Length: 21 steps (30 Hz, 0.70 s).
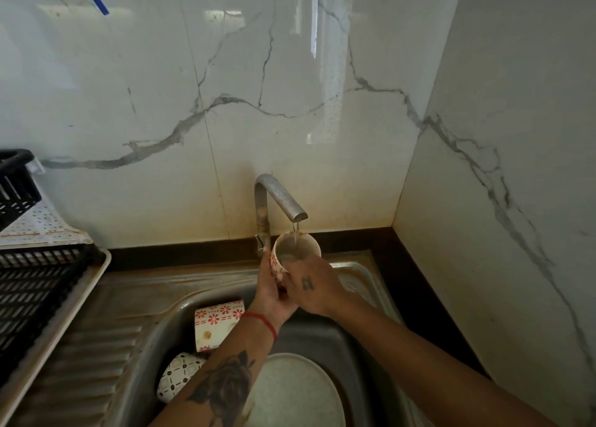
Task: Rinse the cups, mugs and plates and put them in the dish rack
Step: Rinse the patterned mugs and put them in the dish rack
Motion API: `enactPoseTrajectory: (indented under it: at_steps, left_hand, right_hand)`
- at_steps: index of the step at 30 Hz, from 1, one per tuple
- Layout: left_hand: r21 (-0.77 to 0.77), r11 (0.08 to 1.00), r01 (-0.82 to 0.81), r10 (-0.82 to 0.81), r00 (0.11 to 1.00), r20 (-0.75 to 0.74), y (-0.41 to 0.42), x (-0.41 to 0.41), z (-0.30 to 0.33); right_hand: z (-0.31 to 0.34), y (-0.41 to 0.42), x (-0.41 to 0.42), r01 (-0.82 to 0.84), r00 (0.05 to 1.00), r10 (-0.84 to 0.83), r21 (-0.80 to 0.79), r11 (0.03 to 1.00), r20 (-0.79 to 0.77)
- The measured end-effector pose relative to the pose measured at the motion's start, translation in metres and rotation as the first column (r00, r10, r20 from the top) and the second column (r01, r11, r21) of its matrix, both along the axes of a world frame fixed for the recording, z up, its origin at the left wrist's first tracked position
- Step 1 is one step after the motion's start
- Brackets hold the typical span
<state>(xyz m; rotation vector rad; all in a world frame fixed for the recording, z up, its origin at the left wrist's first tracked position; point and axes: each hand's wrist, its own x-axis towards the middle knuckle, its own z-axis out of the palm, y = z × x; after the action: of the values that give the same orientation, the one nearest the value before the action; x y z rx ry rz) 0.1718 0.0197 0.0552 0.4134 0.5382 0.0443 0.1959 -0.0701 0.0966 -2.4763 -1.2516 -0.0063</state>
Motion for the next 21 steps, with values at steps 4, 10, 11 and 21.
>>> enactPoseTrajectory:
  at_steps: [4, 10, 11, 21]
  left_hand:
    - [0.055, 0.998, -0.004, 0.007, 0.998, -0.061, 0.021, -0.002, 0.004]
    - [-0.079, 0.984, -0.161, 0.167, 0.982, 0.085, -0.001, -0.007, 0.003]
    - [-0.098, 0.978, -0.183, 0.192, 0.977, 0.091, -0.001, -0.004, 0.007]
    - [-0.079, 0.983, -0.168, 0.167, 0.986, -0.018, 0.011, -0.005, 0.008]
  right_hand:
    - [0.003, -0.023, 0.019, -0.246, 0.948, 0.258, -0.085, 0.966, 0.188]
    - [-0.003, 0.009, 0.001, 0.067, 0.996, -0.079, 0.230, 0.971, 0.047]
    - [-0.004, 0.011, -0.001, 0.094, 0.995, -0.084, 0.243, 0.965, -0.049]
    - [-0.013, 0.003, -0.007, -0.051, 0.990, 0.072, 0.163, 0.985, -0.121]
